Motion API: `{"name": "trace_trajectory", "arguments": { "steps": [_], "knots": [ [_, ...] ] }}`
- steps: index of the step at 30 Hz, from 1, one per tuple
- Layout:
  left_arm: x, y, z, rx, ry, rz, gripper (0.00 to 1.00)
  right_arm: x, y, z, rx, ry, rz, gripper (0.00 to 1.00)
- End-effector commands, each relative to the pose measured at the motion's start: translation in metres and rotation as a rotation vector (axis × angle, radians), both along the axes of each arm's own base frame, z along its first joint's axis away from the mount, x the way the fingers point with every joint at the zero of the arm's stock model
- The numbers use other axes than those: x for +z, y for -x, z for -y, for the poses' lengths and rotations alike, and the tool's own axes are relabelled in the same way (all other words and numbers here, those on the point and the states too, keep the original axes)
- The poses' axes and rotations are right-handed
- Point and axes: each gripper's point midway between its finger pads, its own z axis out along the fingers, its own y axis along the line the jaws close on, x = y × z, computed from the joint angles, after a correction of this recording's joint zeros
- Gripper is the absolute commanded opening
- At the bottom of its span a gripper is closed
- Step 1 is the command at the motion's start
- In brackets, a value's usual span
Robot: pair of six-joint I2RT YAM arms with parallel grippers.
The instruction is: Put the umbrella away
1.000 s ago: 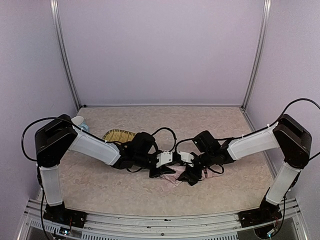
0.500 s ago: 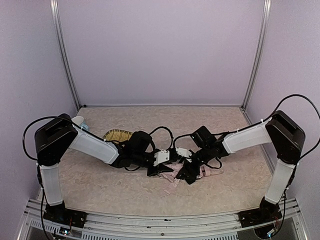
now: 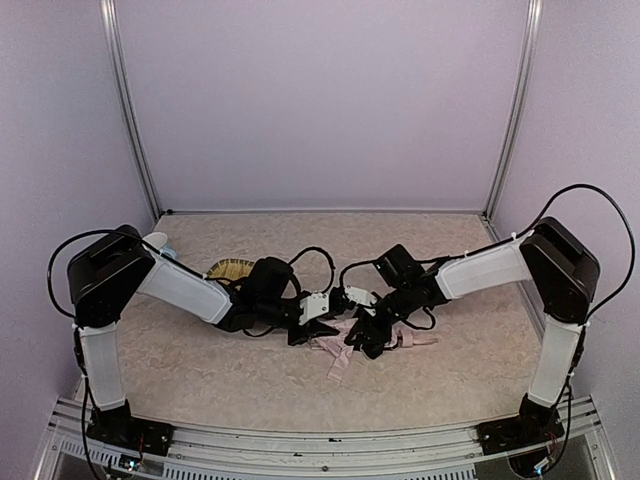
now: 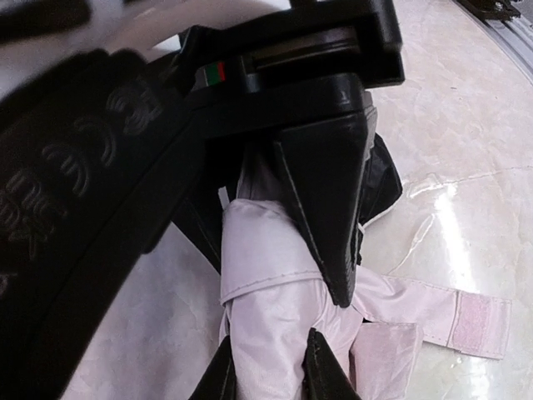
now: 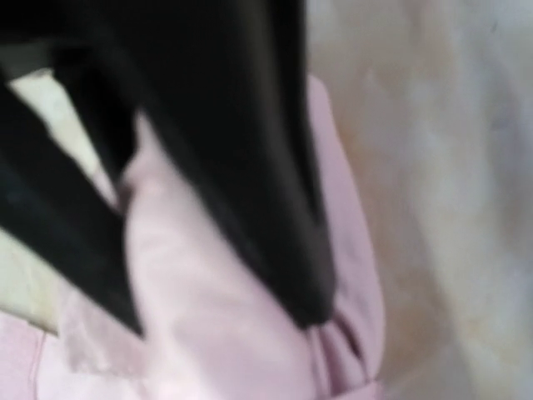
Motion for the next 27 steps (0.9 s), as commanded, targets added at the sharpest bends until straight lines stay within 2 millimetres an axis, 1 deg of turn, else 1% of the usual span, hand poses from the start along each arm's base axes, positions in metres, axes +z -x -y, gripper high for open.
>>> {"name": "trace_trajectory", "arguments": {
  "steps": [1, 3, 4, 5, 7, 9, 11, 13, 15, 16, 18, 20, 22, 24, 25, 27],
  "knots": [
    [-0.06, -0.023, -0.051, 0.203, -0.208, -0.055, 0.14, -0.055, 0.019, 0.027, -0.082, 0.197, -0.155, 0.2],
    [-0.053, -0.023, -0.049, 0.21, -0.176, -0.058, 0.16, -0.055, 0.017, 0.026, -0.09, 0.2, -0.148, 0.13],
    [-0.048, -0.024, -0.048, 0.218, -0.156, -0.059, 0.19, -0.054, 0.015, 0.026, -0.098, 0.197, -0.143, 0.09],
    [-0.043, -0.025, -0.047, 0.233, -0.133, -0.063, 0.25, -0.053, 0.013, 0.025, -0.104, 0.194, -0.135, 0.05],
    [-0.028, -0.028, -0.046, 0.257, -0.073, -0.068, 0.39, -0.046, 0.008, 0.024, -0.118, 0.179, -0.112, 0.0],
    [-0.013, -0.028, -0.048, 0.286, 0.003, -0.078, 0.55, -0.036, 0.002, 0.019, -0.13, 0.152, -0.087, 0.0],
    [0.01, -0.032, -0.053, 0.328, 0.105, -0.087, 0.64, -0.024, -0.005, 0.015, -0.144, 0.123, -0.066, 0.0],
    [0.04, -0.035, -0.062, 0.365, 0.231, -0.092, 0.69, -0.01, -0.012, 0.009, -0.156, 0.083, -0.053, 0.0],
    [0.07, -0.032, -0.072, 0.381, 0.348, -0.092, 0.72, 0.007, -0.02, 0.004, -0.171, 0.03, -0.037, 0.0],
    [0.085, -0.028, -0.075, 0.377, 0.391, -0.087, 0.73, 0.019, -0.025, 0.002, -0.181, -0.003, -0.027, 0.0],
    [0.1, -0.02, -0.077, 0.382, 0.43, -0.133, 0.7, 0.044, -0.036, -0.002, -0.204, -0.073, -0.006, 0.0],
    [0.108, -0.009, -0.076, 0.375, 0.448, -0.191, 0.66, 0.073, -0.048, -0.005, -0.222, -0.145, 0.028, 0.0],
    [0.113, 0.009, -0.074, 0.327, 0.465, -0.231, 0.6, 0.103, -0.057, -0.008, -0.238, -0.204, 0.071, 0.0],
    [0.11, 0.025, -0.074, 0.295, 0.473, -0.257, 0.54, 0.129, -0.062, -0.01, -0.243, -0.252, 0.109, 0.0],
    [0.108, 0.03, -0.072, 0.282, 0.474, -0.268, 0.53, 0.142, -0.064, -0.012, -0.241, -0.274, 0.125, 0.0],
    [0.105, 0.034, -0.069, 0.27, 0.467, -0.286, 0.53, 0.165, -0.064, -0.015, -0.231, -0.314, 0.151, 0.0]
  ]
}}
